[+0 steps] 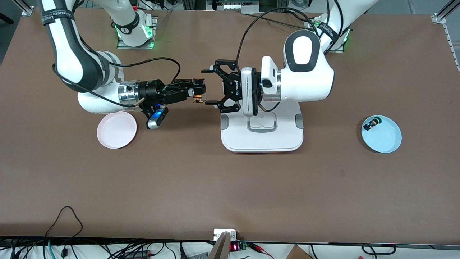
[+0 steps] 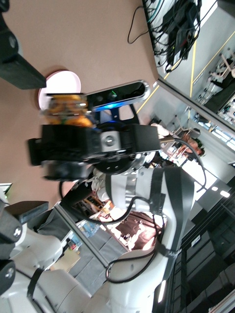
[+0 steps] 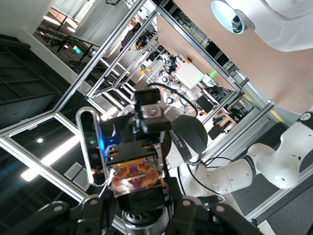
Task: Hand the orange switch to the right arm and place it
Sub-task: 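Open the left gripper and withdraw it while the right gripper holds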
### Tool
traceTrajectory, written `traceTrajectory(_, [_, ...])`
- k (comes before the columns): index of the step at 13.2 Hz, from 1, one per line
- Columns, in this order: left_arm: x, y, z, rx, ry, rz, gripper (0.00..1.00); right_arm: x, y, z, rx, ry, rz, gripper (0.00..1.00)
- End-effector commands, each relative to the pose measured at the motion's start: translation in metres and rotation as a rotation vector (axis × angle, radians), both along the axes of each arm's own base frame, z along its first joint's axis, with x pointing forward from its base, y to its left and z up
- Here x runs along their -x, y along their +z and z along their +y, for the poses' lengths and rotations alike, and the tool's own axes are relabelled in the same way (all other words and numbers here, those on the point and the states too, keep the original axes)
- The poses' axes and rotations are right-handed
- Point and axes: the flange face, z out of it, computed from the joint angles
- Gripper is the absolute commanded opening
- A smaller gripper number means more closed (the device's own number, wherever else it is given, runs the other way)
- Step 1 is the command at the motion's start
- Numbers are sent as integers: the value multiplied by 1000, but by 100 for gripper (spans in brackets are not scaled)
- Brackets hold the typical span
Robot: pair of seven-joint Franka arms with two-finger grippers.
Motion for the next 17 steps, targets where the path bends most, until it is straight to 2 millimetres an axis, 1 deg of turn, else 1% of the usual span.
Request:
traceTrajectory(1, [-6,10,20,-63,-73,11,100,1,8,-12,10,-3,-30,21])
traceTrajectory(3, [-12,22,35,-136,-133,34,100,0,6,-21,29,12,-42,21])
traceTrajectory(5, [-10,30,45,-223,-178,122,100,-1,7,-37,62,42,-63,21])
traceTrajectory(8, [6,14,54,-501,-250,282,100,1,5,-64,190,123,-150,21])
traceTrajectory(10, [16,0,60,-694,-243,401,100,3,5,-77,285,209,-275,21])
traceTrajectory(11, [19,-7,67,-817,-229,438,100,5,4,-84,339,257,-336,21])
traceTrajectory(12, [20,-7,78,-914,-234,471,100,8,-1,-88,378,309,-387,21])
traceTrajectory(13, [21,-15,91,-991,-243,514,100,10,-5,-95,401,343,-429,21])
traceTrajectory(14, [18,-18,105,-1077,-210,531,100,12,-11,-100,439,390,-478,20])
traceTrajectory(15, [10,-7,119,-1154,-158,527,100,14,-16,-105,491,450,-524,21])
traceTrajectory(16, [8,0,129,-1246,-120,534,100,16,-21,-110,533,507,-577,20])
traceTrajectory(17, [6,3,139,-1343,-64,541,100,18,-27,-117,569,576,-651,20])
